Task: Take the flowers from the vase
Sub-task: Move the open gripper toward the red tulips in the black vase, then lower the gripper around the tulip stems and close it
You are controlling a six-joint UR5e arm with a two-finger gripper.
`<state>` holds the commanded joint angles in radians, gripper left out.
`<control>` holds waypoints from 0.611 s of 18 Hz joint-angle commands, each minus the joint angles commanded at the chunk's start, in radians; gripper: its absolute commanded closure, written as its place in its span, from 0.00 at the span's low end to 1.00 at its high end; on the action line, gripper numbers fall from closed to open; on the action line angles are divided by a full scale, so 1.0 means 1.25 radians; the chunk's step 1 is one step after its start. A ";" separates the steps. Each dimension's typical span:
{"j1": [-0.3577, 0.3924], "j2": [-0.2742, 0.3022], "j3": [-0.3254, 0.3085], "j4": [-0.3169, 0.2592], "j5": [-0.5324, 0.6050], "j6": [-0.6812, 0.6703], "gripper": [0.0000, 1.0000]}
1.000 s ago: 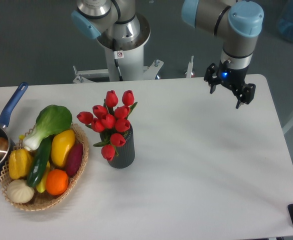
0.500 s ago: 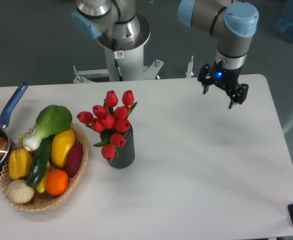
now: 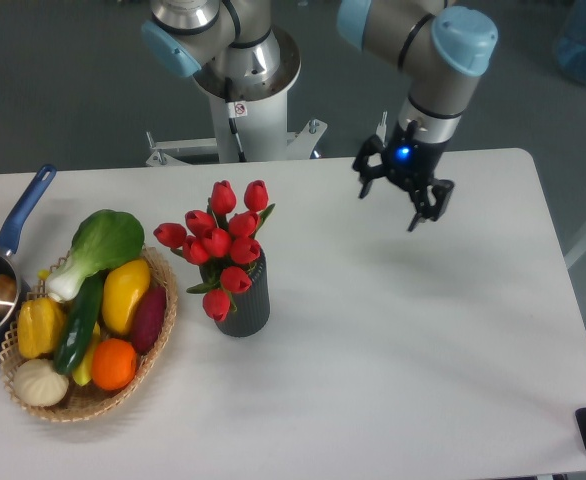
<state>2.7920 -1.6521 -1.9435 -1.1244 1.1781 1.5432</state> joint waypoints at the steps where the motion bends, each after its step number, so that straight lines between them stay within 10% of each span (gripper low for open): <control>1: -0.013 0.000 -0.004 0.000 -0.010 0.000 0.00; 11: -0.033 0.042 -0.095 -0.002 -0.276 0.010 0.00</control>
<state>2.7504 -1.6000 -2.0616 -1.1275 0.8333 1.5555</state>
